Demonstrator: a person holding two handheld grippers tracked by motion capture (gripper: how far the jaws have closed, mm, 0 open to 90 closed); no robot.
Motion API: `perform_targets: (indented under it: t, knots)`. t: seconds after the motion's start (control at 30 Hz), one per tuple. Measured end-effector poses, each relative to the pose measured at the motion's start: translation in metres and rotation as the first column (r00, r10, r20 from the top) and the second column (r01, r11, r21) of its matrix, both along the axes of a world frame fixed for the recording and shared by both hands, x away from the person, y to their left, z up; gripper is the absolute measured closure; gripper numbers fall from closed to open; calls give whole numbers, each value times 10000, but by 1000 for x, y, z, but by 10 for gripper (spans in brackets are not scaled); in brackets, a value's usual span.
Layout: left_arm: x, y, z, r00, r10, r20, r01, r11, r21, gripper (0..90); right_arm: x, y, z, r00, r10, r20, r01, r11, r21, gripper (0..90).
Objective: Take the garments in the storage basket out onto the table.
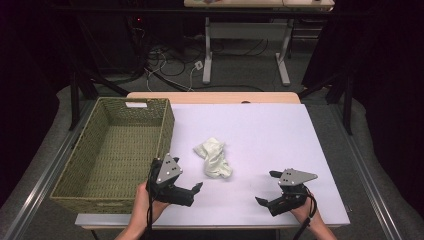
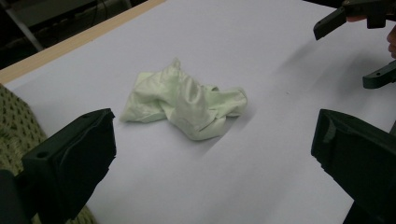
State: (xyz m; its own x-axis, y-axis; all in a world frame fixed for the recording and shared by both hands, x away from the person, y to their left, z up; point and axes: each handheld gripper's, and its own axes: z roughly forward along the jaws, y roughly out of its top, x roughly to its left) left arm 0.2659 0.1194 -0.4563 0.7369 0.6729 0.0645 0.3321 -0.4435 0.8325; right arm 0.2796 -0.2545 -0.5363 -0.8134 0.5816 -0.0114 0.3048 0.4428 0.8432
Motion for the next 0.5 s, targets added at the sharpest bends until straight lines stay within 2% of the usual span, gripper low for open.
perform_targets:
  t: [0.33, 0.5]
  knots:
    - [-10, 29, -6, 9978, 658, -25, -658, 9978, -94, 0, 0, 0, -1, 10000, -35, 5, 35, 10000, 55, 0]
    - [-12, 39, -6, 9969, 782, 91, -780, 9968, -153, 0, 0, 0, -1, 10000, -81, -43, 81, 9999, 80, 0]
